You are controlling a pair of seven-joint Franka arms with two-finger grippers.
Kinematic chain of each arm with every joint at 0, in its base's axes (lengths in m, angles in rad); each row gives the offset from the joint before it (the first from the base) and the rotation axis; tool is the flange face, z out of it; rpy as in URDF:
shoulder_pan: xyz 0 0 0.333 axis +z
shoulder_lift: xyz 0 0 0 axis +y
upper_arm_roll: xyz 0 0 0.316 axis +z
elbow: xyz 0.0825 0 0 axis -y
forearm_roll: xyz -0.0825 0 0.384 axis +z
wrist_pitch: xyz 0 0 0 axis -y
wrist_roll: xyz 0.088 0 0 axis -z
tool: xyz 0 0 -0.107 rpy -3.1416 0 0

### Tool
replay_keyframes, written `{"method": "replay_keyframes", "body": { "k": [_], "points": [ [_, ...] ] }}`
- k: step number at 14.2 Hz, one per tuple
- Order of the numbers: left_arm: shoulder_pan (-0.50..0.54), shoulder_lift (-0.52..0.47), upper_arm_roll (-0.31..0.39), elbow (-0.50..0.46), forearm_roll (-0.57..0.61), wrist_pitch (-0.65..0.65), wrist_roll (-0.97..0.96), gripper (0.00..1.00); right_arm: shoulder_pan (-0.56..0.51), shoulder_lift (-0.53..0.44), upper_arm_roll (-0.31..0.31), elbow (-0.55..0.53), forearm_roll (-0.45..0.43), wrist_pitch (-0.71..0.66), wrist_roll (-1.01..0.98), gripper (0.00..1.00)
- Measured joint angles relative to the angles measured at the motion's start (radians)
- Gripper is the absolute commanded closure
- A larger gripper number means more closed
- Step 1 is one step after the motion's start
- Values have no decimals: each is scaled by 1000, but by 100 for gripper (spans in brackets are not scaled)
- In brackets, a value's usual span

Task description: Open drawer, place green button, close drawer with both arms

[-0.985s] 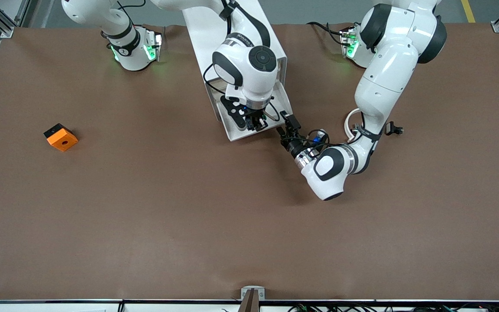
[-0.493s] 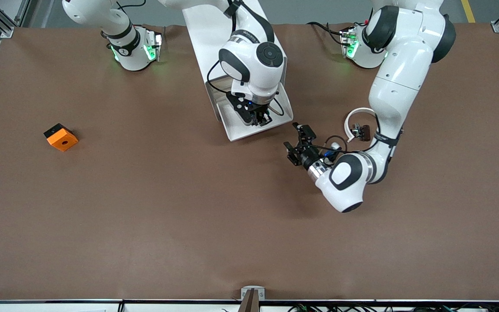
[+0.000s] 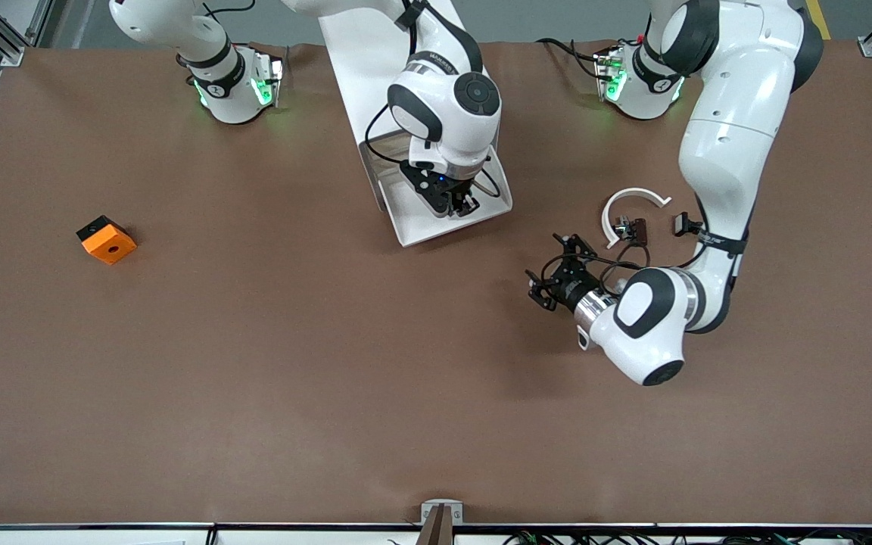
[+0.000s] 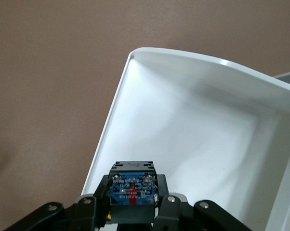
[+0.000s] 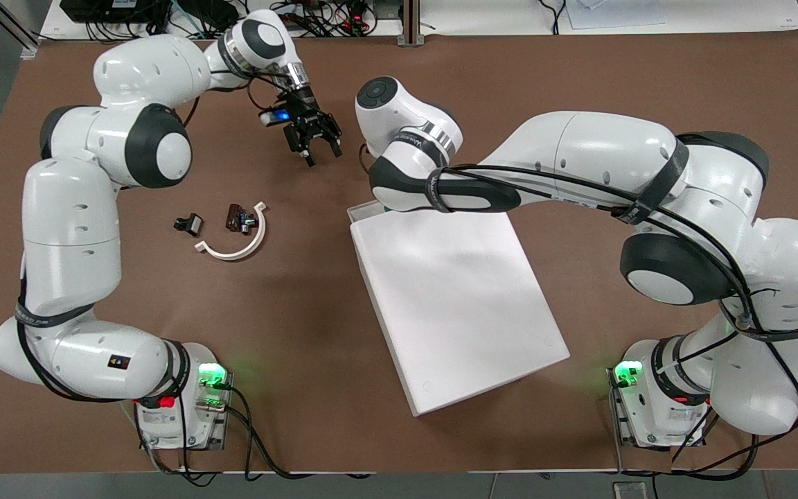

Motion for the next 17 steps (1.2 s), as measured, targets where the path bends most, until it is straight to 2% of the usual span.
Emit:
{"method": "replay_keyframes", "body": {
  "k": [3, 4, 5, 8, 12, 17],
  "points": [
    [-3, -27, 0, 5, 58, 102, 124, 0, 0, 1, -1, 0, 0, 5, -26, 100],
    [-8, -28, -2, 5, 84, 142, 152, 0, 0, 2, -1, 0, 0, 12, -30, 48],
    [-13, -28, -5, 5, 109, 182, 179, 0, 0, 2, -1, 0, 0, 17, -30, 0],
    [-21, -35, -14, 7, 161, 292, 267, 0, 1, 3, 0, 1, 0, 20, -30, 0],
    [-41, -50, -16, 9, 252, 369, 308, 0, 0, 3, -3, 20, 0, 20, -39, 0],
    [-80, -51, -16, 0, 330, 520, 315, 0, -86, -2, -16, 149, 0, -110, -230, 0]
  ]
}}
